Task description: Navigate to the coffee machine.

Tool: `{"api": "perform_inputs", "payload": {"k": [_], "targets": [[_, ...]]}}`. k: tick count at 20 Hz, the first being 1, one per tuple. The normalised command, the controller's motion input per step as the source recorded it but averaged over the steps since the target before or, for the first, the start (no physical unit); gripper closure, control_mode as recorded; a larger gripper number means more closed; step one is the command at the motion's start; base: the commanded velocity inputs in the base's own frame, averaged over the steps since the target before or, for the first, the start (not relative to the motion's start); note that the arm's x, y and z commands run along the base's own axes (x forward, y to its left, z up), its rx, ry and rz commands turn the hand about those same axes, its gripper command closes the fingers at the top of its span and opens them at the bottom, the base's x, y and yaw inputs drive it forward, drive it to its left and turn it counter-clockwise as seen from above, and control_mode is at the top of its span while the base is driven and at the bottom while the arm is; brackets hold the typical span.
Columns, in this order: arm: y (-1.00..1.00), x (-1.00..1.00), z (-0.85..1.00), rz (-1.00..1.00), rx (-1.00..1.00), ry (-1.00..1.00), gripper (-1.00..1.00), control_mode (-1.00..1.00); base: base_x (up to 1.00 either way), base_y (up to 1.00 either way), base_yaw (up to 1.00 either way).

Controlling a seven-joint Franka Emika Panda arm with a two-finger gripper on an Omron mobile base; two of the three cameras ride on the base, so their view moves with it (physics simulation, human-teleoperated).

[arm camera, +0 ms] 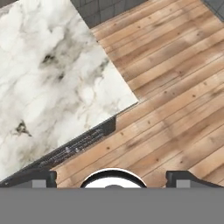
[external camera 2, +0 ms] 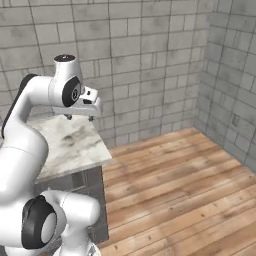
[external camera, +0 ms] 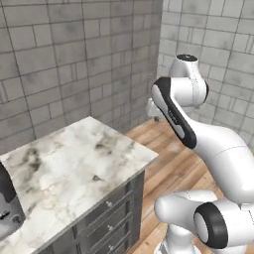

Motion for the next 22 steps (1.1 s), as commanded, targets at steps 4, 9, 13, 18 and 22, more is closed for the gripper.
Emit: {"api": "perform_inputs", "payload": {"k": [4,9,13,18,22], "targets": [[0.0,0.0,0.0,0.0,0.0,0.0,-1.0,1.0,0.09,-0.67,-0.48],[0.0,0.0,0.0,0.0,0.0,0.0,-1.0,1.0,0.05,-0.67,-0.47],[0.0,0.0,0.0,0.0,0.0,0.0,-1.0,1.0,0.0,-0.72,-0.48],[0.0,0.0,0.0,0.0,0.0,0.0,-1.0,1.0,0.0,-0.76,-0.5],[0.0,0.0,0.0,0.0,0.0,0.0,-1.0,1.0,0.0,-0.78,-0.49]]}}
